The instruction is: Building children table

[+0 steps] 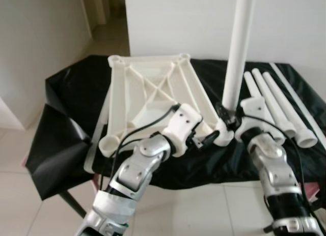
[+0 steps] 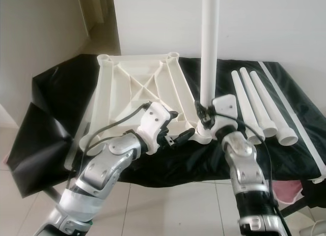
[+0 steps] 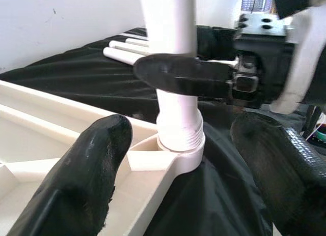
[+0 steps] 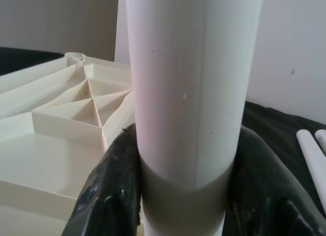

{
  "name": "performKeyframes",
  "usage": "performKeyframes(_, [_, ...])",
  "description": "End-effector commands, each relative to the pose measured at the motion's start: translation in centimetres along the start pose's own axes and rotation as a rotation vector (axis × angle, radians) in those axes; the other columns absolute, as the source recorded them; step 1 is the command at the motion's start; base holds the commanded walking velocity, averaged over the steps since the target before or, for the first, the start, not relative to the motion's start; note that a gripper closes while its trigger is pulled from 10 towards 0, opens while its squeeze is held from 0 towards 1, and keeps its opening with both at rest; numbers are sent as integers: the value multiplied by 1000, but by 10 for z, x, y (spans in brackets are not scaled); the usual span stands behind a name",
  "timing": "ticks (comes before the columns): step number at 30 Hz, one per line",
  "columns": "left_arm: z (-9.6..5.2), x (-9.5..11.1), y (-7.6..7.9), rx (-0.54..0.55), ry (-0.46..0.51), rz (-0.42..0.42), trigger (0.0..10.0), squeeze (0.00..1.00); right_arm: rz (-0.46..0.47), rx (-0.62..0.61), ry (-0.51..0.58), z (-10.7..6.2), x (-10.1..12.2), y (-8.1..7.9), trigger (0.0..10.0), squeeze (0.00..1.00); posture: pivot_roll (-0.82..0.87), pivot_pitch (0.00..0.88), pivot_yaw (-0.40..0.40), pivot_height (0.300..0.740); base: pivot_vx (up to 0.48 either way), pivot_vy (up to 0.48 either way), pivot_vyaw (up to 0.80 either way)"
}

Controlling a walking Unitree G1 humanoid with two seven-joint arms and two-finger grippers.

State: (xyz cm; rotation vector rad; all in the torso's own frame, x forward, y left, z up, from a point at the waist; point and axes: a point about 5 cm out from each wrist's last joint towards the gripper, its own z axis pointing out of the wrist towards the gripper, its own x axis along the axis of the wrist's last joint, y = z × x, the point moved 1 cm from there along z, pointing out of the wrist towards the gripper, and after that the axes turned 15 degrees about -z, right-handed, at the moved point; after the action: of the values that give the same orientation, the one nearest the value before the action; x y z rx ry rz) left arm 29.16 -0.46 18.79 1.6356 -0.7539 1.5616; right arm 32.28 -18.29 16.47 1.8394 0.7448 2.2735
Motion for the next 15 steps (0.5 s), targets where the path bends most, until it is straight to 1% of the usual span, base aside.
performKeyframes(1, [0,1,1,-5,-5,-4,10000,0,65,59,-147,-12,-34,-17,10000,0,-62,20,-6,740,0,0,0])
performKeyframes(4, [0,1,0,-6,-6,-4,10000,0,86,41,-148,-12,-35,-16,10000,0,-63,24,-3,740,0,0,0])
performKeyframes(6, [0,2,1,-7,-6,2,10000,0,159,44,-100,-12,-30,-16,10000,0,-61,25,-3,740,0,0,0])
performKeyframes(8, [0,3,0,-7,-6,4,10000,0,144,31,-49,-14,-25,-15,10000,0,-60,27,-4,740,0,0,0])
performKeyframes(9, [0,3,-1,0,-5,6,10000,0,178,2,-43,-16,-27,-13,10000,0,-57,29,-4,740,0,0,0])
performKeyframes(10, [0,3,-1,0,-5,6,10000,0,178,2,-43,-16,-27,-13,10000,0,-57,29,-4,740,0,0,0])
performKeyframes(11, [0,4,-2,6,-3,8,10000,0,219,4,-22,-20,-26,-13,10000,0,-55,29,-5,740,0,0,0])
performKeyframes(14, [0,4,-2,8,-3,8,10000,0,225,7,-14,-21,-26,-13,10000,0,-55,29,-5,740,0,0,0])
performKeyframes(15, [0,4,-2,8,-2,8,10000,0,211,8,-21,-22,-27,-14,10000,0,-55,28,-3,740,0,0,0])
